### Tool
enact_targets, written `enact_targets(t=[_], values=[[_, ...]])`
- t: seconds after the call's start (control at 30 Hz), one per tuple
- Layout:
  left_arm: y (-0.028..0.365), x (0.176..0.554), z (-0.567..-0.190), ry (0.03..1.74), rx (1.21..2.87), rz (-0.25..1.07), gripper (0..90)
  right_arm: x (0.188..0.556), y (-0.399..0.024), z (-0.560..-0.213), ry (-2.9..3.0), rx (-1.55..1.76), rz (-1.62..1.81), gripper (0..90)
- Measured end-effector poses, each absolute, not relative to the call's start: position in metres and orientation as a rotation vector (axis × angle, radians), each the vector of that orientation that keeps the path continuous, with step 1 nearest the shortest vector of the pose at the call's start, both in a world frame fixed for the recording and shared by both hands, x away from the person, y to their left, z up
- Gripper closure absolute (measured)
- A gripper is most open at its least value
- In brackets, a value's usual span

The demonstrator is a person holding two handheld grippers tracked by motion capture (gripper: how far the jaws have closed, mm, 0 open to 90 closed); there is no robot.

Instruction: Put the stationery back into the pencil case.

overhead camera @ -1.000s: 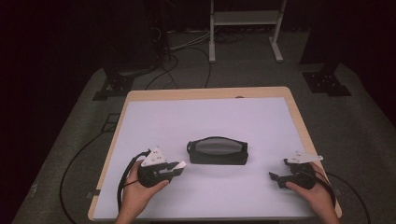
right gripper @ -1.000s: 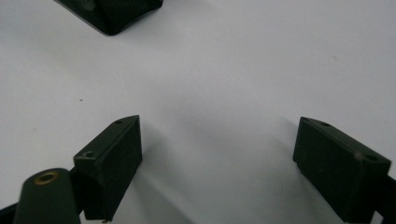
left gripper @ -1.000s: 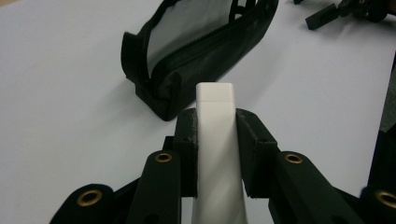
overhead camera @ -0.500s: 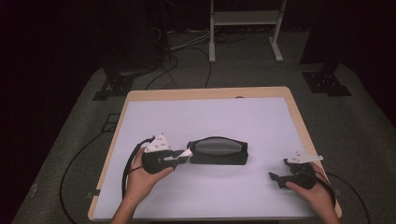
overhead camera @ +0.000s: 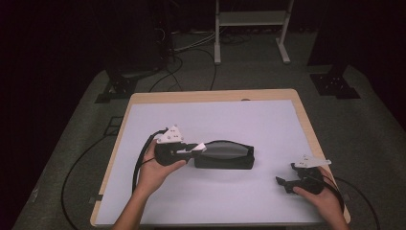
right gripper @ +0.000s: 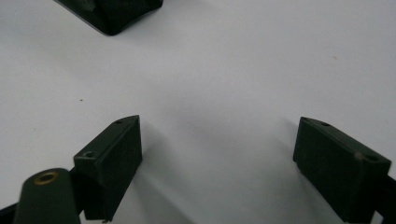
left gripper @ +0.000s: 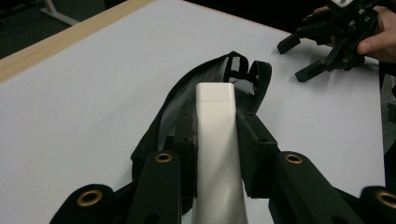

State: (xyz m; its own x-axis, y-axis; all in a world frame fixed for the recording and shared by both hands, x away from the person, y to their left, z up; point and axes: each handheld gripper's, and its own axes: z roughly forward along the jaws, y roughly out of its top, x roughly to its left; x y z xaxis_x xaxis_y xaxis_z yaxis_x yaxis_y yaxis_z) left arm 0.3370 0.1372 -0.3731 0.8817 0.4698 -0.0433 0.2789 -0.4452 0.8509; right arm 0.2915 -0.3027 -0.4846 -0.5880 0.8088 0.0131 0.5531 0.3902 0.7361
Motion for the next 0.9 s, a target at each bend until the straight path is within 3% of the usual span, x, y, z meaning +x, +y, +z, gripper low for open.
enact_targets(t=[0.9], values=[[0.072,0.377,-0.388,0.42,2.117,0.166,70.9,0.292,-0.303,-0.485,2.306,1.186,1.023,14.4]])
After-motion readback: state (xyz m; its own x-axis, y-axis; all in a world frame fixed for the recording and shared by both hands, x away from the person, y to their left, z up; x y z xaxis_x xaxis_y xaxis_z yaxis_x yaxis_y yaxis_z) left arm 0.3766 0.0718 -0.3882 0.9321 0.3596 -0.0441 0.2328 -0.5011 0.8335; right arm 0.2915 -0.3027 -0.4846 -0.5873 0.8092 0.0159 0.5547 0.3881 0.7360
